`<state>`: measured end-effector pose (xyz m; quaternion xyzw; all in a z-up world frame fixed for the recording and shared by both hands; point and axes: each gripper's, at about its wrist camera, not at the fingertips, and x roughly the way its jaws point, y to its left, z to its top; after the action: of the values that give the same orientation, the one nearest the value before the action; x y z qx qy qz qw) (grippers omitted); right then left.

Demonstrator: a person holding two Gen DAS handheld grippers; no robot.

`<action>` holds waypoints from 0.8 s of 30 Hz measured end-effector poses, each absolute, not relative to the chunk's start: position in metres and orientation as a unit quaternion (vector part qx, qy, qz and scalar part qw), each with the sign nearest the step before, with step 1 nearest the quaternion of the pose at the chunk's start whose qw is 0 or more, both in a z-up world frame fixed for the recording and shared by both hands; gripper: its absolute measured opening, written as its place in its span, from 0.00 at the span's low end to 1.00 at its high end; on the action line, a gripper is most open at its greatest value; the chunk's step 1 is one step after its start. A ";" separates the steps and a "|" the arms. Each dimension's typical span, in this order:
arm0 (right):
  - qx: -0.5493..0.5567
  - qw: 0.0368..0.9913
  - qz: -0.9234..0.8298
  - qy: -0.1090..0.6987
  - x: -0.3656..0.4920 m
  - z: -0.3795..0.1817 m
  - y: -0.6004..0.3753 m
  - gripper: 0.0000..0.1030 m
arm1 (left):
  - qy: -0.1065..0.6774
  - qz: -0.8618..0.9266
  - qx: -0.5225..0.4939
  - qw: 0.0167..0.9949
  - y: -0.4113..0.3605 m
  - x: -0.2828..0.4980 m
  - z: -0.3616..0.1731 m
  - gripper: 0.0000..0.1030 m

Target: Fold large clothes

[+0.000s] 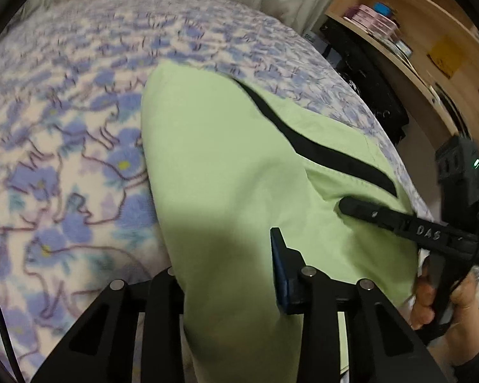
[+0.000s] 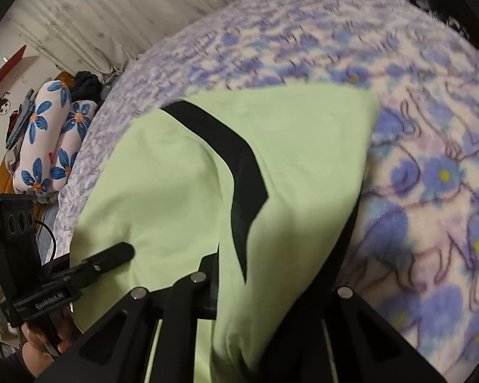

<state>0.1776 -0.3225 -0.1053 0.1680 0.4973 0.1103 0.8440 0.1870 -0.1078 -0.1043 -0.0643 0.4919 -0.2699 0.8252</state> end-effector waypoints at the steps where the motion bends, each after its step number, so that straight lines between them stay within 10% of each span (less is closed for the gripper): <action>1: 0.163 0.846 0.108 0.495 0.175 -0.101 -0.320 0.12 | 0.490 -0.271 -0.063 0.826 -0.105 0.183 -0.100 0.31; 24: 0.153 0.862 0.211 0.435 0.174 -0.015 -0.129 0.11 | 0.440 -0.218 -0.060 0.869 0.120 0.156 -0.002 0.30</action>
<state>0.1740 -0.1287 -0.0150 0.1532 0.4349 0.2105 0.8620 0.1561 0.1196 -0.0023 -0.0600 0.4395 -0.2179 0.8693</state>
